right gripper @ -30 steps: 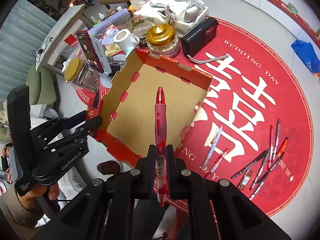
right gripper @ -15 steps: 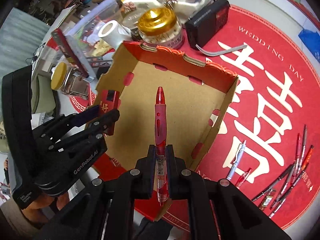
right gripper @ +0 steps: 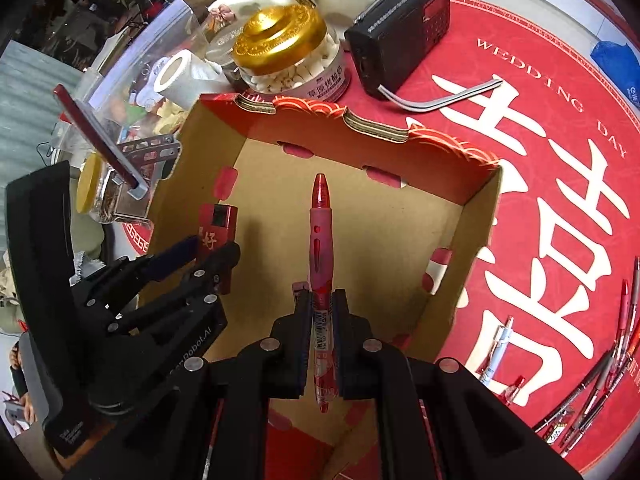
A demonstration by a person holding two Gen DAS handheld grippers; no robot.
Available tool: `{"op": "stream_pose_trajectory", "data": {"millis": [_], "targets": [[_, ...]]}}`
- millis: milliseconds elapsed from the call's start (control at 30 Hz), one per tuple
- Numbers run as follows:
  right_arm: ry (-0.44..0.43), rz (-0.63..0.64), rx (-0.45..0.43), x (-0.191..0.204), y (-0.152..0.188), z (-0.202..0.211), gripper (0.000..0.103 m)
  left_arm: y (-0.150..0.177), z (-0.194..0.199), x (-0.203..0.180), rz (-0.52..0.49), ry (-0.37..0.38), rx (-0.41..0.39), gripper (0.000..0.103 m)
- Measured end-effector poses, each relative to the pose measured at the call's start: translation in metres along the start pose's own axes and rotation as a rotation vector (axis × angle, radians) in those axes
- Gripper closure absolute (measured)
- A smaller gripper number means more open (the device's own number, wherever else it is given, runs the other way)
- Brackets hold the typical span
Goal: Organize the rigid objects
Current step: 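Open the left gripper over the tray while the right releases the red pen inside, then move both grippers back over the remaining pens on the mat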
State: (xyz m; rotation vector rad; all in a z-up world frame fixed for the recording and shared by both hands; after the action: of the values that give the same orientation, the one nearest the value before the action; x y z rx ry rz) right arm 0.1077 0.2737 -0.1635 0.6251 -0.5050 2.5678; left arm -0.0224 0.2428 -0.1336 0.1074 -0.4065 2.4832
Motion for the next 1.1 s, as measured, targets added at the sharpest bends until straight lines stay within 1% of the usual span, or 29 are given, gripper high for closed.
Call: {"op": "stream_pose_trajectory", "data": {"millis": [133, 300, 367, 400, 433, 467, 500, 533, 567, 633, 700, 733, 800, 900, 1000, 1067, 1100], "targets": [[0.014, 0.003, 0.005, -0.005, -0.007, -0.013, 0.092, -0.002, -0.011, -0.004, -0.038, -0.010, 0.018, 0.066], [0.029, -0.025, 0.012, -0.015, -0.010, -0.026, 0.092, -0.002, -0.019, -0.006, -0.073, -0.012, 0.031, 0.065], [0.051, -0.019, 0.006, -0.017, -0.011, -0.026, 0.092, -0.002, -0.022, -0.009, -0.089, 0.002, 0.040, 0.043], [0.058, -0.017, 0.000, -0.017, -0.012, -0.024, 0.092, -0.002, -0.023, -0.011, -0.099, 0.010, 0.044, 0.019], [0.063, -0.012, -0.007, -0.017, -0.012, -0.022, 0.081, -0.002, -0.023, -0.013, -0.112, 0.016, 0.045, 0.006], [0.074, -0.007, -0.019, -0.018, -0.013, -0.018, 0.042, -0.002, -0.021, -0.015, -0.129, 0.018, 0.038, 0.003], [0.109, -0.005, -0.041, -0.020, -0.015, -0.011, 0.020, -0.002, -0.019, -0.016, -0.141, 0.024, 0.029, 0.001], [0.148, -0.006, -0.072, -0.023, -0.016, -0.003, 0.013, -0.003, -0.021, -0.017, -0.132, 0.051, 0.015, 0.000], [0.139, -0.002, -0.114, -0.023, -0.018, 0.006, 0.013, -0.003, -0.024, -0.016, -0.128, 0.054, 0.016, 0.000], [0.108, -0.013, -0.123, -0.023, -0.017, 0.016, 0.013, -0.003, -0.031, -0.017, -0.121, 0.059, 0.011, 0.000], [0.103, -0.037, -0.130, -0.027, -0.013, 0.029, 0.013, -0.001, -0.034, -0.020, -0.125, 0.055, 0.013, 0.000], [0.114, -0.058, -0.142, -0.033, -0.008, 0.038, 0.013, 0.001, -0.034, -0.023, -0.131, 0.056, 0.017, 0.000], [0.141, -0.123, -0.146, -0.048, 0.013, 0.052, 0.013, 0.009, -0.030, -0.037, -0.151, 0.079, 0.031, 0.000], [0.185, -0.261, -0.128, -0.085, 0.064, 0.069, 0.013, 0.028, -0.014, -0.076, -0.222, 0.137, 0.044, 0.000], [0.227, -0.429, -0.083, -0.131, 0.131, 0.086, 0.013, 0.057, 0.004, -0.124, -0.308, 0.190, 0.042, 0.000], [0.227, -0.536, -0.048, -0.159, 0.176, 0.092, 0.013, 0.079, 0.010, -0.157, -0.336, 0.248, 0.055, 0.000], [0.235, -0.575, -0.045, -0.170, 0.194, 0.097, 0.013, 0.088, 0.014, -0.172, -0.345, 0.261, 0.047, 0.000]]}}
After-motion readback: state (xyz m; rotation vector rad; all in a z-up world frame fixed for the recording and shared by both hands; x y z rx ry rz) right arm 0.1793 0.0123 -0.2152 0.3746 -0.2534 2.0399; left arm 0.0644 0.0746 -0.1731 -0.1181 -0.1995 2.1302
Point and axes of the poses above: each gripper's, at about its wrist camera, not at the fingertips, and z roughly against the way its jaws point, x to its left, y to its underside, the point moved 8 cm from there along -z, roughly the way its jaws point, and after that the axes turned 12 degrees about z, right-handed, at the moved point
